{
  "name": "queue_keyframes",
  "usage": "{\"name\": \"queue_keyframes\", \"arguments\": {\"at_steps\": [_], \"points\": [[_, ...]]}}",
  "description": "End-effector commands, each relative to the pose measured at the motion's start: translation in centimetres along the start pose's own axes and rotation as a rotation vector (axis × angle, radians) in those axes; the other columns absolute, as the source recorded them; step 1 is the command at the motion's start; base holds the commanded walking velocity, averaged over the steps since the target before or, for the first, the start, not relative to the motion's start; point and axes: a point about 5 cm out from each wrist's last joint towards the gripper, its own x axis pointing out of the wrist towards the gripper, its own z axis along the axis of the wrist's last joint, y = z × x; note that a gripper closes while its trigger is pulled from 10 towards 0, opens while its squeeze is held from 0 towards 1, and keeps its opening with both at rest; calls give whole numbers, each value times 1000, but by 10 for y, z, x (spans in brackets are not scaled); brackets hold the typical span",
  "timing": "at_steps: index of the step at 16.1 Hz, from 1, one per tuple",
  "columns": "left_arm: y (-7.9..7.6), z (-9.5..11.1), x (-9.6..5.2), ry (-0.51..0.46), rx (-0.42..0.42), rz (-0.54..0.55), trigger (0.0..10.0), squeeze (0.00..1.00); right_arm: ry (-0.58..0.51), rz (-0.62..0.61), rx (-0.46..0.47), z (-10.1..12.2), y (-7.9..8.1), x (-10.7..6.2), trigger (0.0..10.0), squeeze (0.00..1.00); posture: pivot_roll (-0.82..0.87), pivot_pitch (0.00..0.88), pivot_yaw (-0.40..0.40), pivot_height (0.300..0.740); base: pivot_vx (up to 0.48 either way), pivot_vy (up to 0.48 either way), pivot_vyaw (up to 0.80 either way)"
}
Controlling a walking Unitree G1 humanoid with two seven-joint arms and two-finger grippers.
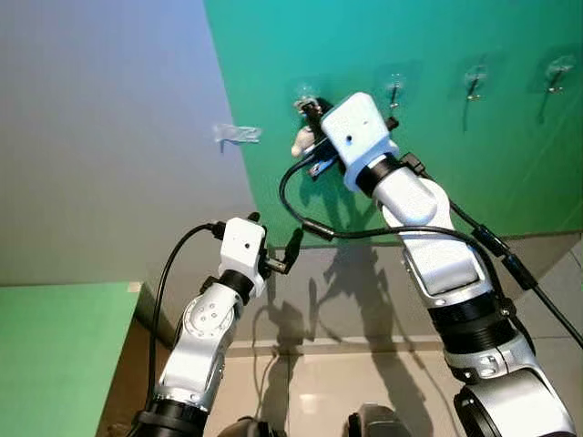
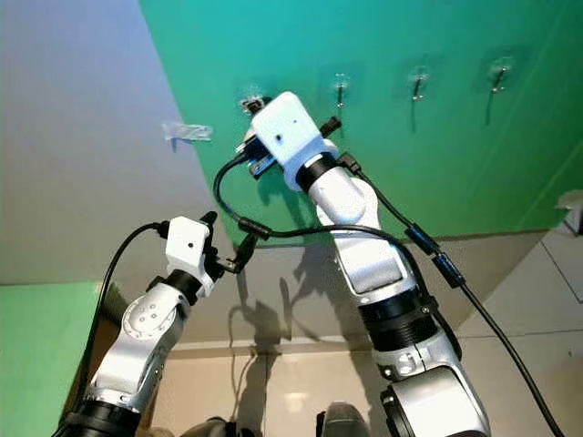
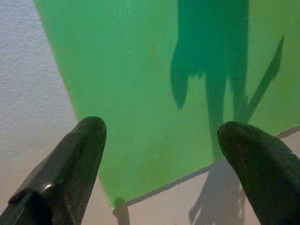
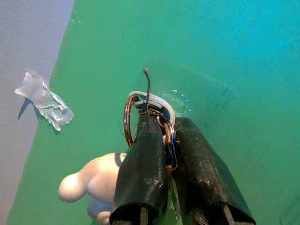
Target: Hang keys on a hook
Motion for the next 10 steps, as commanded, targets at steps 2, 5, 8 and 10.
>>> {"name": "queue_keyframes", "arguments": {"at_steps": [2,5,8,10], "points": [[0,3,-2,-14,15,8,10000,0,-4,93,-32,-2,15,3,0,0,-231,50,81,720,0,0,0],[0,3,-3,-13,15,15,10000,0,40,138,-60,-13,20,-2,0,0,-228,54,79,720,0,0,0],[1,2,-5,-11,13,21,10000,0,103,148,-60,-27,22,-9,0,0,-229,71,79,720,0,0,0],[0,2,-6,-8,11,20,10000,0,126,142,-31,-31,22,-10,0,0,-231,77,81,720,0,0,0]]}}
